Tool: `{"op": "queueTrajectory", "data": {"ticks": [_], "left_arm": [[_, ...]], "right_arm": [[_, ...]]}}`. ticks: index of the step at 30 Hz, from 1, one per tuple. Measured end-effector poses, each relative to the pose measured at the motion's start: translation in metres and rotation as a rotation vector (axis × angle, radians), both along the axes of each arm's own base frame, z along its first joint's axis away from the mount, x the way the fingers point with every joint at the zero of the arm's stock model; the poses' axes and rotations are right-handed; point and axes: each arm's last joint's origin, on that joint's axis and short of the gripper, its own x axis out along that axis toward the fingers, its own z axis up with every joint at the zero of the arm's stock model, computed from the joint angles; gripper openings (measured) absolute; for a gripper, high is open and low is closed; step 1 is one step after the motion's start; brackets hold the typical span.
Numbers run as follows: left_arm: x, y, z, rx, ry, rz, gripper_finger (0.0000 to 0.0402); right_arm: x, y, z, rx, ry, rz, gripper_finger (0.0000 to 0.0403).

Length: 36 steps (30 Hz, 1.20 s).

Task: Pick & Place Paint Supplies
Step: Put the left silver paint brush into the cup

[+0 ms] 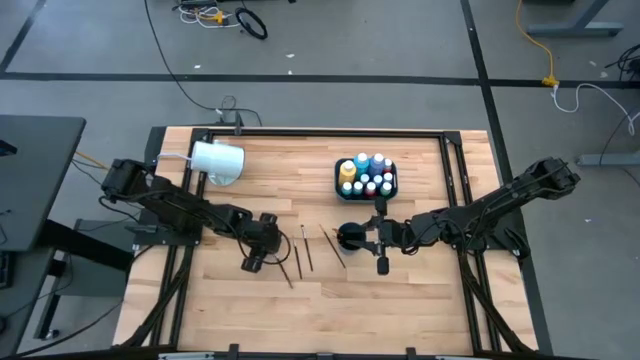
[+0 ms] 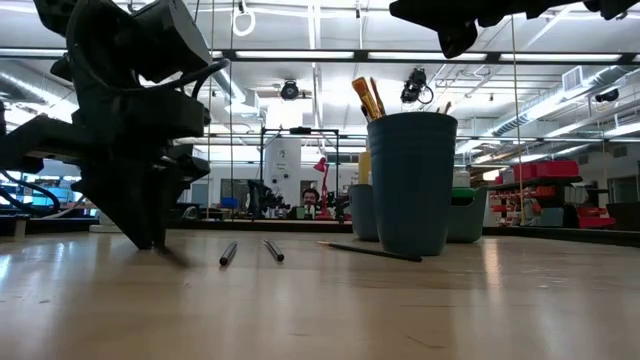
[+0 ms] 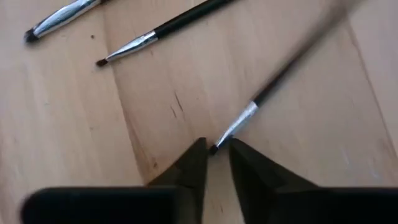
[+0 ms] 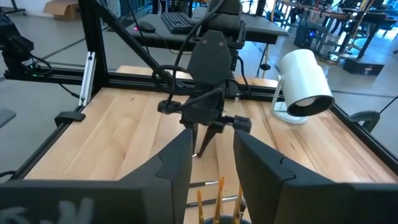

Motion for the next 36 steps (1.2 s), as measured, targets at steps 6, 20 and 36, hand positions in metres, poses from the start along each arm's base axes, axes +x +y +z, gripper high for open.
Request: {"op": "queueTrajectory", "data": {"ticks": [6,20,36], "left_arm": [[0.000,-0.001,0.000,0.041,-0.010,-0.107,0.0009],[0.019,-0.045,0.077,0.324,-0.340,-0.401,0.0004],[0.024,-0.073,0.148,1.042,-0.550,-0.849,0.0004]], "right_arm": [[0.000,0.000,0.000,0.002,0.000,0.000,0.0122],[0.000,0.000,0.001,0.060,-0.008,-0.008,0.0122],[0.028,-0.003,-0.015,0.396,-0.064,0.125,0.0143]]}}
